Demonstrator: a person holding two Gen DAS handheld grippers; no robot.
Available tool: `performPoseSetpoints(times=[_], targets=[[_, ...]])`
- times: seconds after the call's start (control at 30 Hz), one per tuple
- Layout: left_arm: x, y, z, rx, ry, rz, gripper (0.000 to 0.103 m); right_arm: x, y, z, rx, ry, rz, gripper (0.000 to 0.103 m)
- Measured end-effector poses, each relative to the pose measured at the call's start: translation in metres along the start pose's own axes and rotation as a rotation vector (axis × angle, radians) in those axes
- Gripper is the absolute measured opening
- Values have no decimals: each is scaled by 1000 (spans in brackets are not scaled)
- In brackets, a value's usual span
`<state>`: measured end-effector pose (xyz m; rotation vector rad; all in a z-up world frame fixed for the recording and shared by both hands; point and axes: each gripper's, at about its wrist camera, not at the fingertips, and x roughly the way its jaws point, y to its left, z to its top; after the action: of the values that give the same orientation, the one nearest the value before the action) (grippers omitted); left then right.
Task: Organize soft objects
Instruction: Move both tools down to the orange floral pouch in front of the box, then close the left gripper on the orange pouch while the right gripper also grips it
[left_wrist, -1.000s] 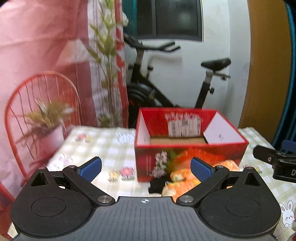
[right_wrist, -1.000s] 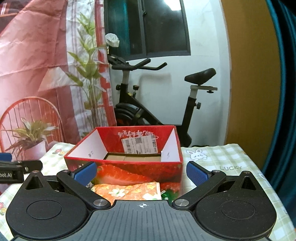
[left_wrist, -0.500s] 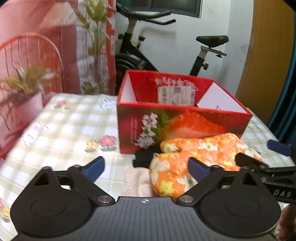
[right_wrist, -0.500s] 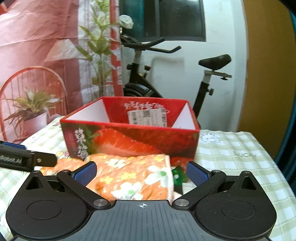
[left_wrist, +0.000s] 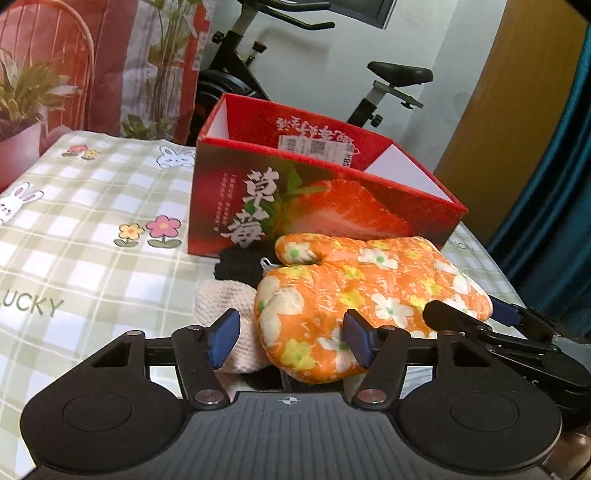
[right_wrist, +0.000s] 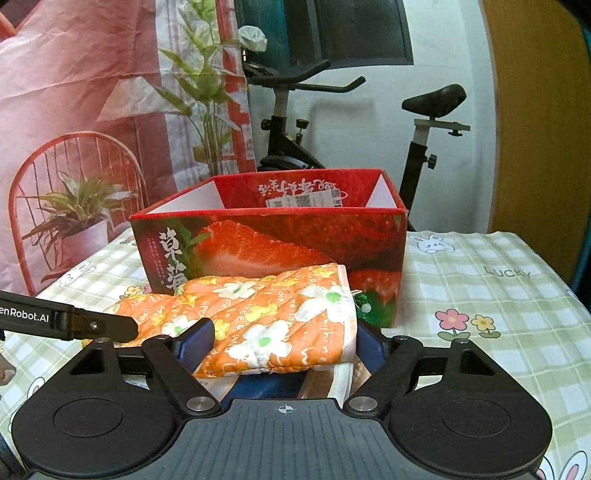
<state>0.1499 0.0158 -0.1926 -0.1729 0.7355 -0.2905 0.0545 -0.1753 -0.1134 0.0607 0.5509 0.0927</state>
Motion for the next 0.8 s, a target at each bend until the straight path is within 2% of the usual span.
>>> performPoseSetpoints(times=[0.3,0.4,0.5,0.57,0.67,0.8], targets=[[4,1,-4,-13,28,-11,64,-2,-1,-2,-9,4,9,72],[4,3,-4,-28,27,-2,64,-4,-3,-1,-6,-1,7,61],[2,3,-3,-31,28,-14,51,-6,-3,0,-7,-5,11,48],[0,1,-3,-22,21,-12,47,-8,-2,1,-18,-16,5,38],[0,0,-3,-14,19,-13,44,-11,-2,2,-21,-29,13,31],[3,1,-4,-20,30,0,44,-12,1,2,-41,-34,30,28]])
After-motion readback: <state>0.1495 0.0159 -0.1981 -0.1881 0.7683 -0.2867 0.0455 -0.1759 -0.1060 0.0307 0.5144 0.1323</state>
